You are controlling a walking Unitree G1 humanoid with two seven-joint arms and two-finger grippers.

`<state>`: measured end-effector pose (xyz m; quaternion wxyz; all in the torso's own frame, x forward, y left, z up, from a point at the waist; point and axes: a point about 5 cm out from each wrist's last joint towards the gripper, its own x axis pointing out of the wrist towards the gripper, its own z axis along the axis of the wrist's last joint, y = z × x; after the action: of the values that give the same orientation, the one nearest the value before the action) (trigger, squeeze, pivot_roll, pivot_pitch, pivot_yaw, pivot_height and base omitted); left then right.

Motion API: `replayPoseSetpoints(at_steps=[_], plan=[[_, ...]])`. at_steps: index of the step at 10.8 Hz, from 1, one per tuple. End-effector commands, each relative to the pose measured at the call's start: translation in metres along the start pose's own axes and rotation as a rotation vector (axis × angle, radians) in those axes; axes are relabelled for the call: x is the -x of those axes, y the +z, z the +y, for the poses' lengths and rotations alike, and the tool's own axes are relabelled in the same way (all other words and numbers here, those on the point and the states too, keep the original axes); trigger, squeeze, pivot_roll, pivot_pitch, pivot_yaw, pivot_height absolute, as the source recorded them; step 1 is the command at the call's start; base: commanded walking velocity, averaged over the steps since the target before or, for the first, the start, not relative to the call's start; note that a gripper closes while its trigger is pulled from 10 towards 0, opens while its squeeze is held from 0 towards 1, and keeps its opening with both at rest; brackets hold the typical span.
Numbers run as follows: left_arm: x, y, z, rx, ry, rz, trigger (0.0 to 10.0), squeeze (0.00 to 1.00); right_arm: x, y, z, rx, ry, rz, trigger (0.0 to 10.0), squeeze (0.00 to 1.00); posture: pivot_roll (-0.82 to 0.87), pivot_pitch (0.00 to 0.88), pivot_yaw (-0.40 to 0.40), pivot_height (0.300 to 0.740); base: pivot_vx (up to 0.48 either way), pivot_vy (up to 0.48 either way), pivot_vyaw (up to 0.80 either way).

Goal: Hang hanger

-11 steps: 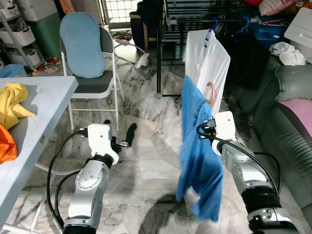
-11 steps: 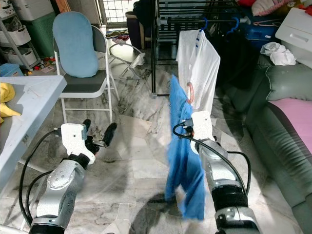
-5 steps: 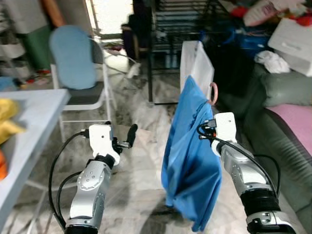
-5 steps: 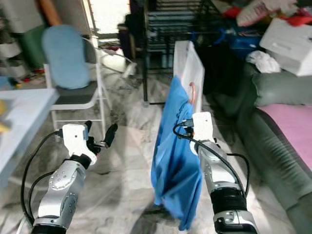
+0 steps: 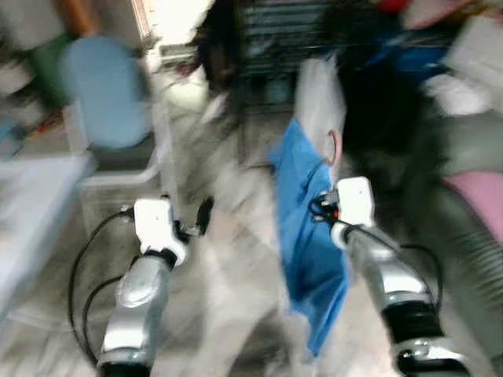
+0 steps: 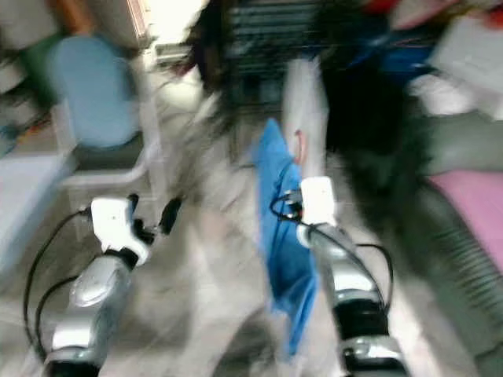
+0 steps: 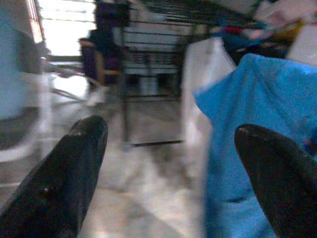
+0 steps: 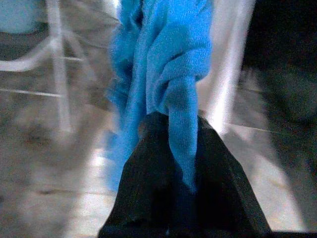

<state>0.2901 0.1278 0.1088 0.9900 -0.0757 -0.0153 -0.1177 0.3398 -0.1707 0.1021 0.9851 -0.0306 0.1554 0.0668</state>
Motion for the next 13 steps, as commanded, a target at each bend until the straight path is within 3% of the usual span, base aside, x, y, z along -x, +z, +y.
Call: replayPoseSetpoints(at_steps=[1,5,11,13], plan=[[0.0008,0.0044,0.0072,-0.025,0.012,-0.007,10.0,0.0,-0.0023,0.0175,0.0046,-0.001,0.012,-0.061,10.0,0.0,-0.04,0.0,0.034,0.74,0.458,0.0,0.0],[-0.0007,0.0044,0.0072,-0.027,0.011,-0.003,10.0,0.0,-0.0029,0.0171,0.0049,-0.011,0.015,-0.059,10.0,0.0,-0.04,0.0,0.038,0.74,0.445,0.0,0.0],[-0.0015,0.002,0.0083,-0.031,0.017,0.021,10.0,0.0,-0.0035,0.0166,0.0062,-0.014,0.025,-0.057,10.0,0.0,-0.04,0.0,0.042,0.74,0.314,0.351,0.0],[-0.0017,0.0023,0.0081,-0.035,0.017,0.018,10.0,0.0,-0.0037,0.016,0.0073,-0.013,0.028,-0.055,10.0,0.0,-0.04,0.0,0.042,0.74,0.0,0.424,0.0]])
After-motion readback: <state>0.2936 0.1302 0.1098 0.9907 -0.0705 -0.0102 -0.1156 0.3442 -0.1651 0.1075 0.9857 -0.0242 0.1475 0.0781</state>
